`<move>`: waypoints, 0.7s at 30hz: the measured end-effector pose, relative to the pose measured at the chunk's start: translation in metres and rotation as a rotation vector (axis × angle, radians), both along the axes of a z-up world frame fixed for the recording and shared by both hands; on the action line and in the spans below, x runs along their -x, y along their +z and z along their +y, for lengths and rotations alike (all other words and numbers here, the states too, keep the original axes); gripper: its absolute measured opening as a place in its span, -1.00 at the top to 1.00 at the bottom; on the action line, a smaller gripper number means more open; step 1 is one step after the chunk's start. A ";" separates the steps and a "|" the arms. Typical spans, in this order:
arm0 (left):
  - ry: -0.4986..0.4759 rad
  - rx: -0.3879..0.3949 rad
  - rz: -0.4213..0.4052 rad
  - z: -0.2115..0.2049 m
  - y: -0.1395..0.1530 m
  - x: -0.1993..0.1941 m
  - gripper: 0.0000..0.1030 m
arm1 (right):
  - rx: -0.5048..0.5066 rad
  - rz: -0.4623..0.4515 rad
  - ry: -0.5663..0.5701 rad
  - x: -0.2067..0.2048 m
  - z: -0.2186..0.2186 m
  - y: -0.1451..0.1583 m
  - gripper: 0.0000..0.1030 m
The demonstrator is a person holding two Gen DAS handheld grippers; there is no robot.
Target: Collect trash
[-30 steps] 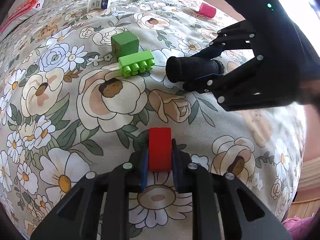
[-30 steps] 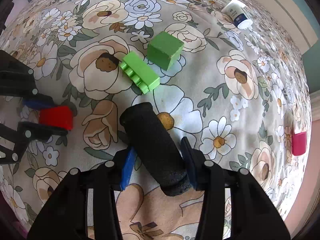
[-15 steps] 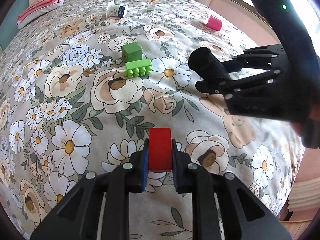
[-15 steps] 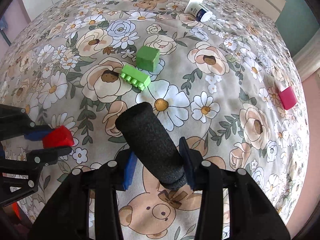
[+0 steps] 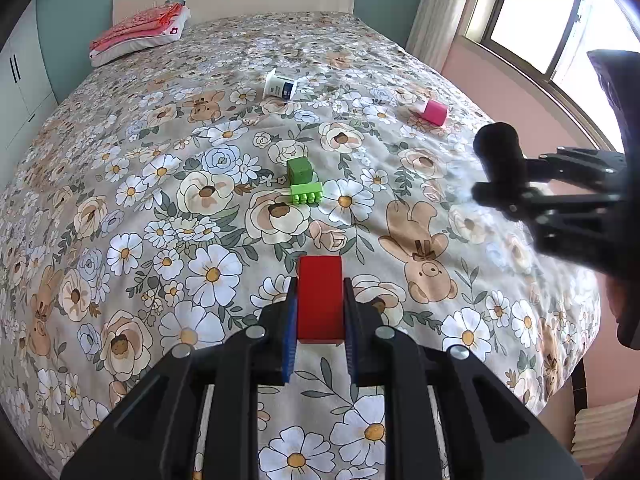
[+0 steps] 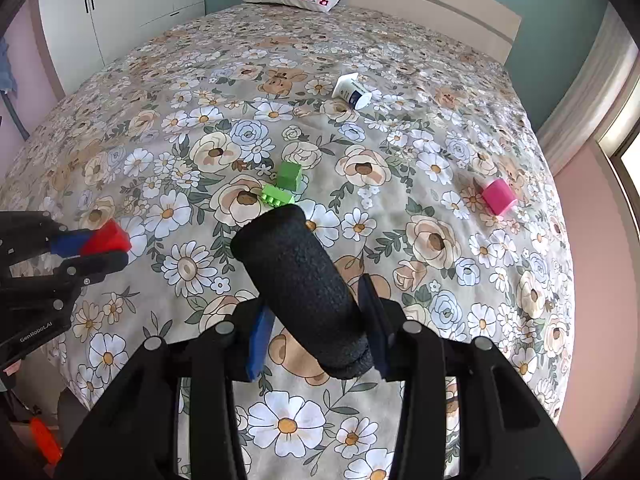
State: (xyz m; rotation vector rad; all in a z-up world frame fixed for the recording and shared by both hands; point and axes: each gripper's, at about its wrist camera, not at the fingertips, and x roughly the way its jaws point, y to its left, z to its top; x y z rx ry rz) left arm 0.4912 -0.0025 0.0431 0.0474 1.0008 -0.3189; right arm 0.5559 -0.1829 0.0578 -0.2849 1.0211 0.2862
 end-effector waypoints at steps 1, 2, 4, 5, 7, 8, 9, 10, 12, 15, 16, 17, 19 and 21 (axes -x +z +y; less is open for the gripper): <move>0.003 -0.001 -0.012 0.000 0.008 0.006 0.58 | -0.001 -0.011 -0.002 0.008 -0.002 0.009 0.18; 0.008 -0.002 -0.027 0.000 0.016 0.013 0.58 | -0.002 -0.021 -0.006 0.015 -0.004 0.017 0.18; 0.013 -0.003 -0.050 -0.001 0.033 0.027 0.58 | -0.004 -0.048 -0.013 0.032 -0.007 0.036 0.18; 0.019 -0.005 -0.067 -0.001 0.042 0.035 0.58 | -0.007 -0.060 -0.013 0.041 -0.009 0.046 0.18; 0.025 -0.001 -0.093 0.000 0.060 0.048 0.58 | -0.010 -0.089 -0.020 0.058 -0.012 0.064 0.18; 0.029 0.001 -0.108 0.000 0.069 0.056 0.58 | -0.015 -0.100 -0.021 0.067 -0.013 0.073 0.18; 0.033 -0.002 -0.124 0.000 0.077 0.064 0.58 | -0.020 -0.112 -0.023 0.076 -0.015 0.081 0.18; 0.036 -0.009 -0.141 -0.001 0.086 0.072 0.58 | -0.021 -0.125 -0.025 0.085 -0.017 0.090 0.18; 0.038 -0.013 -0.174 -0.002 0.103 0.089 0.58 | -0.028 -0.152 -0.026 0.104 -0.019 0.106 0.18; 0.041 -0.021 -0.217 -0.002 0.125 0.112 0.58 | -0.041 -0.192 -0.030 0.131 -0.024 0.130 0.18; 0.046 -0.024 -0.233 -0.001 0.132 0.121 0.58 | -0.046 -0.202 -0.029 0.140 -0.025 0.137 0.18; 0.048 -0.023 -0.244 -0.001 0.139 0.128 0.58 | -0.049 -0.213 -0.030 0.150 -0.027 0.145 0.18; 0.054 -0.021 -0.266 0.000 0.151 0.142 0.58 | -0.051 -0.232 -0.029 0.167 -0.029 0.157 0.18; 0.056 -0.022 -0.284 0.002 0.161 0.156 0.58 | -0.049 -0.253 -0.026 0.186 -0.030 0.170 0.18</move>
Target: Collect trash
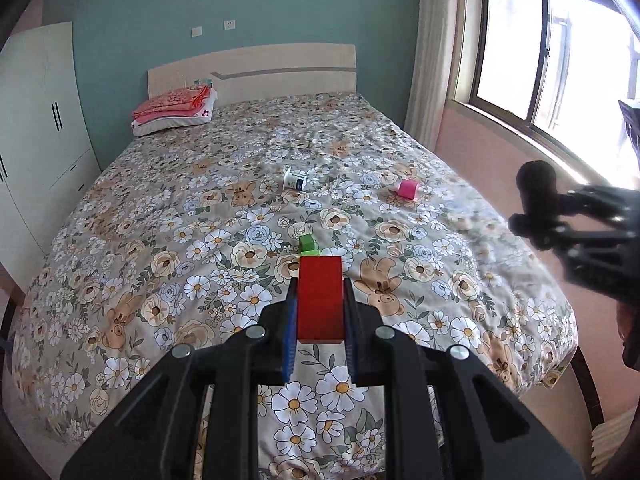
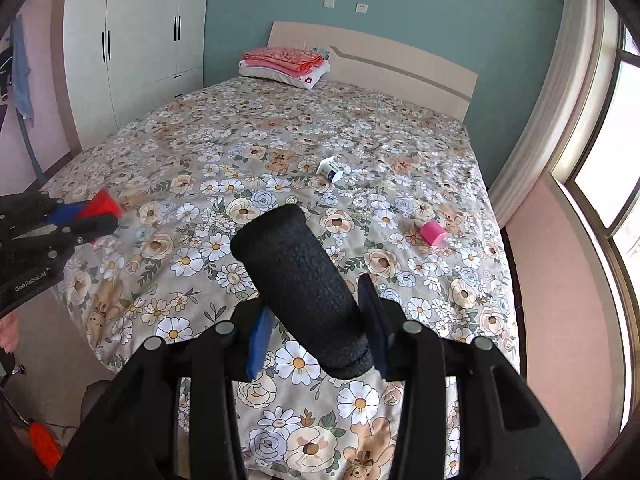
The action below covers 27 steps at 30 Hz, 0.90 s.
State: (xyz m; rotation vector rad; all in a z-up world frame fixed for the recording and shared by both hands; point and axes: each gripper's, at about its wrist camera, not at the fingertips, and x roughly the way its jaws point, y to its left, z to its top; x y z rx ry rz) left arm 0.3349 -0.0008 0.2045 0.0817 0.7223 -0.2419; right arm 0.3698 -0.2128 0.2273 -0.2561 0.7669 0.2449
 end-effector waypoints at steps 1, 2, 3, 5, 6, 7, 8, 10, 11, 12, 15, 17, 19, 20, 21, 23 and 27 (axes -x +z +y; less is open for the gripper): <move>0.002 -0.001 -0.010 0.001 0.005 0.006 0.57 | 0.002 -0.009 0.001 0.009 0.000 0.005 0.18; 0.005 -0.002 -0.019 0.001 0.009 0.013 0.58 | 0.001 -0.018 0.002 0.017 -0.001 0.011 0.18; 0.007 -0.002 -0.027 0.002 0.013 0.019 0.57 | 0.002 -0.027 0.004 0.025 -0.001 0.015 0.18; 0.011 0.000 -0.040 0.004 0.020 0.032 0.58 | 0.005 -0.044 0.005 0.042 -0.004 0.024 0.18; 0.014 -0.001 -0.047 0.005 0.023 0.038 0.58 | 0.004 -0.050 0.007 0.050 -0.005 0.028 0.18; 0.015 -0.002 -0.053 0.005 0.025 0.045 0.58 | 0.003 -0.054 0.007 0.058 -0.006 0.031 0.18; 0.014 -0.002 -0.059 0.006 0.028 0.051 0.58 | 0.003 -0.059 0.007 0.065 -0.006 0.034 0.18; 0.014 -0.008 -0.074 0.007 0.032 0.064 0.57 | 0.005 -0.069 0.011 0.080 -0.007 0.038 0.18; 0.013 -0.012 -0.079 0.008 0.034 0.070 0.57 | 0.008 -0.074 0.013 0.088 -0.007 0.040 0.18; 0.013 -0.016 -0.084 0.008 0.035 0.076 0.57 | 0.011 -0.078 0.016 0.095 -0.007 0.041 0.18; 0.010 -0.033 -0.089 0.009 0.036 0.094 0.57 | 0.021 -0.085 0.028 0.114 -0.005 0.042 0.18; 0.000 -0.043 -0.091 0.010 0.035 0.105 0.57 | 0.026 -0.085 0.039 0.126 -0.004 0.040 0.18; -0.010 -0.057 -0.091 0.011 0.033 0.117 0.57 | 0.032 -0.087 0.050 0.138 -0.003 0.037 0.18; -0.016 -0.064 -0.088 0.012 0.032 0.122 0.57 | 0.036 -0.085 0.056 0.144 -0.002 0.035 0.18; -0.020 -0.072 -0.087 0.013 0.030 0.128 0.57 | 0.040 -0.083 0.060 0.149 -0.002 0.033 0.18; -0.030 -0.078 -0.082 0.015 0.027 0.136 0.57 | 0.042 -0.074 0.071 0.158 -0.001 0.028 0.18; -0.059 -0.081 -0.056 0.021 0.015 0.151 0.57 | 0.045 -0.070 0.092 0.176 0.000 0.018 0.18</move>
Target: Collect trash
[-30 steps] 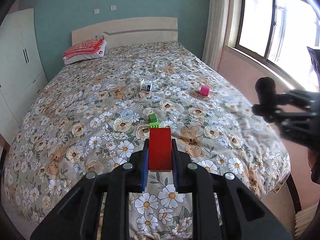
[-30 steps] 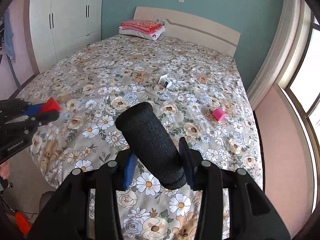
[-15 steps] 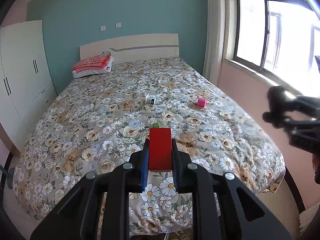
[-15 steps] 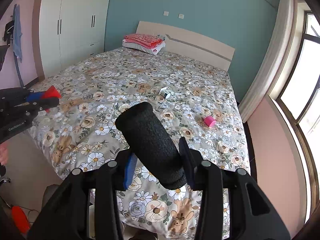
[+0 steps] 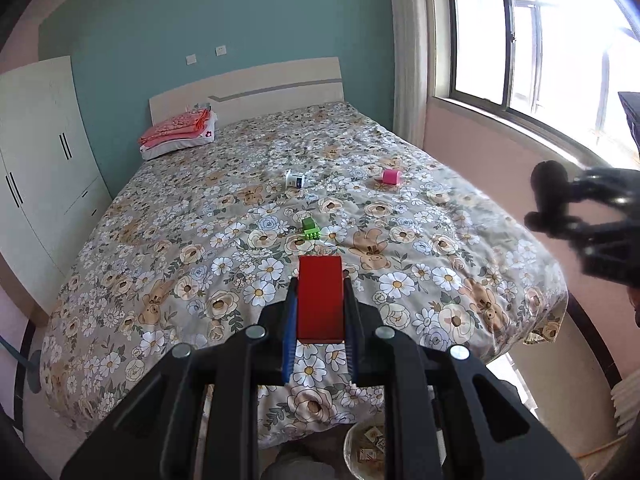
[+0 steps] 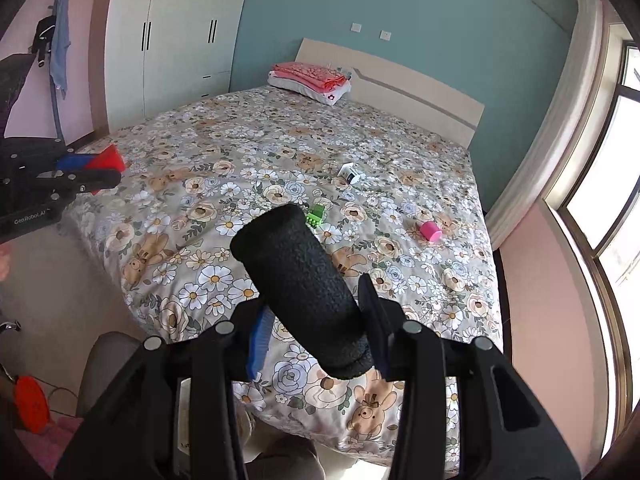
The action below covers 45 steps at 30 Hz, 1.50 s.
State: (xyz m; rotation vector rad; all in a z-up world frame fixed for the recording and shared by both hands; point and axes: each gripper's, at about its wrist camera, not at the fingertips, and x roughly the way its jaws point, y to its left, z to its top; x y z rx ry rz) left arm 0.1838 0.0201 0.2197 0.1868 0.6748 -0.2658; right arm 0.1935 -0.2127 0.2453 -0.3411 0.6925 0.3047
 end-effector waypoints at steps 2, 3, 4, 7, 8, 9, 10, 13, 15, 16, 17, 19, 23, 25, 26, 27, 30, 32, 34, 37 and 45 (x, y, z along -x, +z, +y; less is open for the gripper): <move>-0.018 0.006 0.004 0.003 -0.007 0.007 0.57 | 0.002 -0.005 0.009 0.008 0.001 -0.006 0.18; -0.022 0.004 0.008 0.006 -0.012 0.011 0.57 | 0.008 -0.008 0.013 0.012 0.001 -0.009 0.18; -0.024 0.008 0.014 0.008 -0.016 0.013 0.57 | 0.009 -0.006 0.018 0.015 0.002 -0.013 0.18; -0.035 0.016 0.037 0.015 -0.029 0.022 0.57 | -0.006 0.008 0.031 0.022 0.001 -0.025 0.18; -0.038 0.014 0.043 0.017 -0.034 0.026 0.57 | -0.011 0.015 0.037 0.024 0.000 -0.030 0.18; -0.042 0.016 0.053 0.018 -0.039 0.028 0.57 | -0.016 0.021 0.041 0.026 0.000 -0.034 0.18; -0.048 0.022 0.068 0.020 -0.045 0.031 0.57 | -0.020 0.031 0.044 0.027 0.001 -0.039 0.18; -0.061 0.020 0.095 0.020 -0.064 0.038 0.57 | -0.031 0.053 0.057 0.035 0.002 -0.054 0.18; -0.078 0.024 0.124 0.021 -0.078 0.042 0.57 | -0.037 0.072 0.070 0.039 0.005 -0.065 0.18; -0.082 0.026 0.138 0.021 -0.085 0.043 0.57 | -0.037 0.078 0.074 0.041 0.007 -0.071 0.18; -0.094 0.029 0.155 0.020 -0.092 0.044 0.57 | -0.035 0.088 0.084 0.044 0.009 -0.078 0.18; -0.114 0.031 0.182 0.020 -0.108 0.048 0.57 | -0.042 0.107 0.102 0.047 0.011 -0.094 0.18; -0.130 0.031 0.230 0.021 -0.140 0.054 0.57 | -0.054 0.167 0.118 0.052 0.013 -0.130 0.18; -0.137 0.045 0.265 0.023 -0.155 0.054 0.57 | -0.055 0.190 0.121 0.054 0.014 -0.147 0.18; -0.141 0.052 0.282 0.024 -0.163 0.054 0.57 | -0.054 0.203 0.122 0.054 0.015 -0.155 0.18; -0.146 0.056 0.300 0.024 -0.171 0.054 0.57 | -0.058 0.222 0.127 0.054 0.015 -0.164 0.18; -0.149 0.081 0.351 0.025 -0.194 0.054 0.57 | -0.069 0.269 0.130 0.054 0.018 -0.188 0.18; -0.147 0.095 0.393 0.025 -0.212 0.052 0.57 | -0.073 0.301 0.132 0.054 0.020 -0.205 0.18; -0.153 0.099 0.433 0.024 -0.230 0.053 0.57 | -0.069 0.335 0.139 0.055 0.024 -0.221 0.18; -0.157 0.111 0.485 0.022 -0.252 0.053 0.57 | -0.068 0.375 0.152 0.057 0.031 -0.243 0.18; -0.154 0.134 0.607 0.017 -0.308 0.045 0.57 | -0.048 0.480 0.165 0.056 0.045 -0.301 0.18</move>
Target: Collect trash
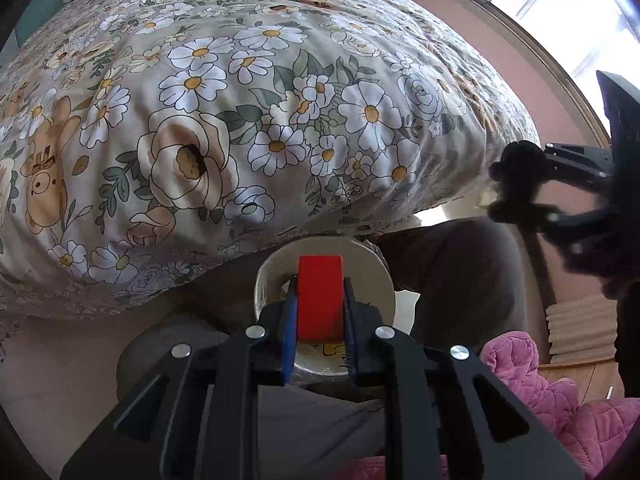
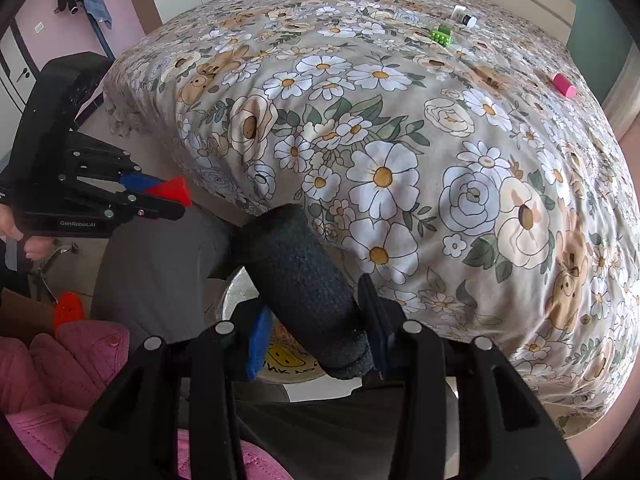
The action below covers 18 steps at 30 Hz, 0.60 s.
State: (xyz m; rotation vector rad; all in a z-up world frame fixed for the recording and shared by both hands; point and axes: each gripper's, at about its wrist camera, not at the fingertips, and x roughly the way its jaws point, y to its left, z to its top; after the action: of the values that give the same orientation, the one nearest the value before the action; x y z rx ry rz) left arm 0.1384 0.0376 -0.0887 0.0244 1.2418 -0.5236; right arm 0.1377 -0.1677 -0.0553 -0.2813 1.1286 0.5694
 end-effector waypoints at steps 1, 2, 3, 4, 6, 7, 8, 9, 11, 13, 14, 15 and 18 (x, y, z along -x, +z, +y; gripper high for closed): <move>-0.001 0.000 0.011 -0.001 -0.006 0.000 0.57 | 0.009 0.008 0.002 0.000 0.001 -0.007 0.18; -0.008 0.001 0.024 -0.003 -0.013 -0.001 0.57 | 0.016 0.017 0.005 0.001 0.002 -0.014 0.18; -0.011 0.001 0.036 -0.005 -0.020 -0.001 0.57 | 0.019 0.029 0.008 0.001 0.004 -0.022 0.18; -0.013 -0.003 0.048 -0.006 -0.027 -0.002 0.57 | 0.021 0.043 0.009 0.001 0.005 -0.030 0.18; -0.022 -0.006 0.077 -0.011 -0.042 -0.003 0.57 | 0.024 0.073 0.013 0.001 0.008 -0.046 0.18; -0.024 -0.005 0.093 -0.013 -0.049 -0.003 0.57 | 0.026 0.090 0.014 0.001 0.009 -0.054 0.18; -0.029 -0.006 0.108 -0.015 -0.056 -0.004 0.57 | 0.026 0.108 0.016 0.001 0.010 -0.062 0.18; -0.030 -0.009 0.119 -0.016 -0.063 -0.005 0.57 | 0.026 0.124 0.015 0.001 0.011 -0.070 0.18; -0.035 -0.010 0.144 -0.019 -0.076 -0.005 0.57 | 0.028 0.156 0.014 0.001 0.013 -0.085 0.18; -0.035 -0.011 0.167 -0.022 -0.088 -0.006 0.57 | 0.037 0.181 0.013 0.002 0.015 -0.100 0.18; -0.036 -0.010 0.178 -0.023 -0.094 -0.006 0.57 | 0.037 0.198 0.012 0.002 0.015 -0.107 0.18; -0.036 -0.010 0.189 -0.024 -0.099 -0.006 0.57 | 0.033 0.218 0.012 0.002 0.016 -0.114 0.18; -0.040 -0.015 0.217 -0.025 -0.115 -0.009 0.57 | 0.042 0.262 0.010 0.003 0.017 -0.135 0.18</move>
State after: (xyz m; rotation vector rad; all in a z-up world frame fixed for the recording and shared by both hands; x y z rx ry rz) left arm 0.1471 0.0124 -0.2040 0.0048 1.4592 -0.5628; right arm 0.1351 -0.1509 -0.1904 -0.2531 1.3944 0.6036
